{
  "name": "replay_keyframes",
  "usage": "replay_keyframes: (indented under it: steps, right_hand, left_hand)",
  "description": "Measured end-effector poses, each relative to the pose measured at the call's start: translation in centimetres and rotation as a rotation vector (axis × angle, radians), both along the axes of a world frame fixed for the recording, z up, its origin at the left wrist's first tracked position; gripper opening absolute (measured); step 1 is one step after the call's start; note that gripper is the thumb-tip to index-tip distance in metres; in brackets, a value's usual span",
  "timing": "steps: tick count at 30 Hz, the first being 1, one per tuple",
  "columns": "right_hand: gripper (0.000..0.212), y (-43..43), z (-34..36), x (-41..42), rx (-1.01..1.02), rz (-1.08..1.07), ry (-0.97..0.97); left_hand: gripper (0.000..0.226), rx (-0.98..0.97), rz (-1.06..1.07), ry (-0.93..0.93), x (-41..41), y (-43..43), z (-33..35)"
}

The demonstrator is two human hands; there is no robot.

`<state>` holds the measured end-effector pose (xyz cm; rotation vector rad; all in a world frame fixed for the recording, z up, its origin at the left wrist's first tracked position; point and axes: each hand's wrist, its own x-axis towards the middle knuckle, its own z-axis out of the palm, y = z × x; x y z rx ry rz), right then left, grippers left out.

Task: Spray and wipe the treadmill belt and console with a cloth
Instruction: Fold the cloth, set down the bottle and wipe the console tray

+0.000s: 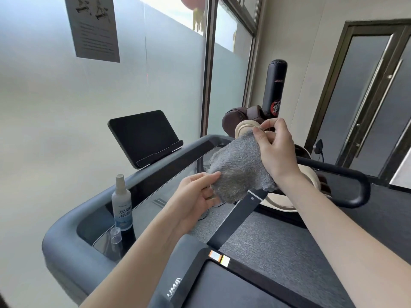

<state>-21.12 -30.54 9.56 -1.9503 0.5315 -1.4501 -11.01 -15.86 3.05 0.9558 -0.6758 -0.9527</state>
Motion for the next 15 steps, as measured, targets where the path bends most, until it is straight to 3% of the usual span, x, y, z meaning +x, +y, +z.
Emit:
replay_keyframes:
  steps: [5, 11, 15]
  right_hand:
    - [0.013, 1.0, 1.0, -0.3, -0.038, 0.033, -0.027]
    - [0.015, 2.4, 2.2, -1.0, -0.021, 0.149, -0.032]
    - [0.009, 3.6, 2.4, -1.3, 0.102, 0.349, -0.021]
  left_hand:
    - [0.022, -0.062, -0.025, 0.04, -0.2, 0.1, -0.3]
    - [0.069, -0.104, -0.087, 0.068, 0.3, 1.2, -1.1]
    - [0.063, -0.024, -0.165, 0.038, 0.5, 1.4, -0.2]
